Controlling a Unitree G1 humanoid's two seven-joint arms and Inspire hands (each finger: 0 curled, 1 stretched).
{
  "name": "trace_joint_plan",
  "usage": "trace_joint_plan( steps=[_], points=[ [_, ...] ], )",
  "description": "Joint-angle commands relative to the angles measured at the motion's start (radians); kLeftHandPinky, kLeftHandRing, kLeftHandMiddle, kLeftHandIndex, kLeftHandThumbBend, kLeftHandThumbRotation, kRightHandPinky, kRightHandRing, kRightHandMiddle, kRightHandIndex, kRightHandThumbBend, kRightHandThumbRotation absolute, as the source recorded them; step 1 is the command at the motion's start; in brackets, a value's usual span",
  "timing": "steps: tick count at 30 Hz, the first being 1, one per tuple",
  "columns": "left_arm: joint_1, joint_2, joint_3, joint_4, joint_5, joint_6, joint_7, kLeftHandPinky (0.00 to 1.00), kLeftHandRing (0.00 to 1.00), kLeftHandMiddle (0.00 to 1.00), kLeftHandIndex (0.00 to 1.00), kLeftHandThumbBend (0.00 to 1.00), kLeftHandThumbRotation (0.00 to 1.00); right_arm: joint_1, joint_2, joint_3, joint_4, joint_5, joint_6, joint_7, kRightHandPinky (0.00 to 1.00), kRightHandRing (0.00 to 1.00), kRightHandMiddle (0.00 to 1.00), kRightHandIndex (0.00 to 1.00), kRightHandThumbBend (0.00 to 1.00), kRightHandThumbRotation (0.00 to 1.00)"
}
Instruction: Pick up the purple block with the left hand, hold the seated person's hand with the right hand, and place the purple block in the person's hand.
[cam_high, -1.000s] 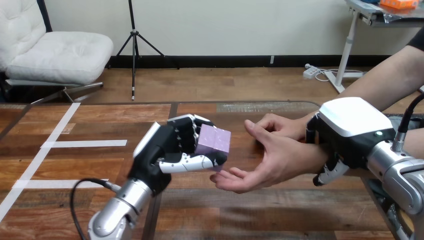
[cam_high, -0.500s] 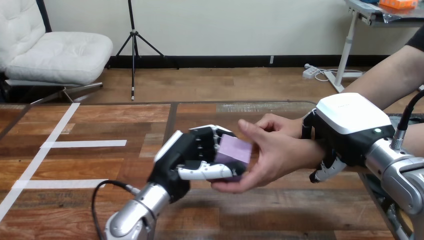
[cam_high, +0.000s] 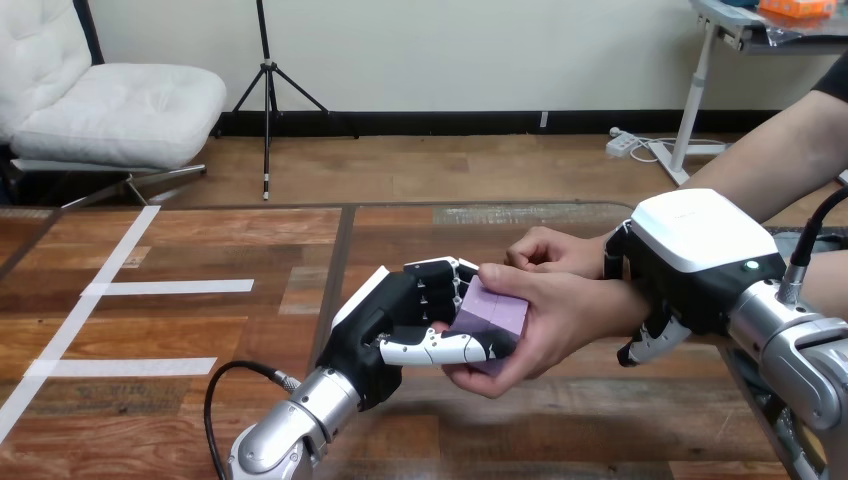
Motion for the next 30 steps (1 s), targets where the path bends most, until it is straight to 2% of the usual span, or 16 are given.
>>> trace_joint_plan(
  steps=[1, 7, 18, 30],
  points=[
    [-0.075, -0.016, -0.016, -0.054, 0.010, 0.001, -0.002, 0.35, 0.41, 0.49, 0.50, 0.87, 0.13, -0.040, -0.003, -0.037, -0.084, -0.013, 0.029, -0.001, 0.24, 0.33, 0.41, 0.48, 0.87, 0.00],
    [-0.073, -0.019, -0.021, -0.056, 0.018, 0.003, 0.004, 0.35, 0.41, 0.49, 0.50, 0.87, 0.13, -0.037, 0.008, -0.037, -0.130, -0.015, 0.057, 0.033, 0.25, 0.34, 0.42, 0.50, 0.87, 0.00],
    [-0.070, -0.019, -0.026, -0.059, 0.024, 0.008, 0.008, 0.35, 0.41, 0.49, 0.50, 0.87, 0.14, -0.042, 0.017, -0.028, -0.156, -0.014, 0.087, 0.059, 0.27, 0.36, 0.44, 0.54, 0.86, 0.00],
    [-0.069, -0.018, -0.028, -0.056, 0.035, 0.020, 0.023, 0.35, 0.41, 0.49, 0.49, 0.88, 0.14, -0.049, 0.021, -0.022, -0.150, -0.012, 0.093, 0.059, 0.30, 0.39, 0.47, 0.58, 0.85, 0.00]
  ],
)
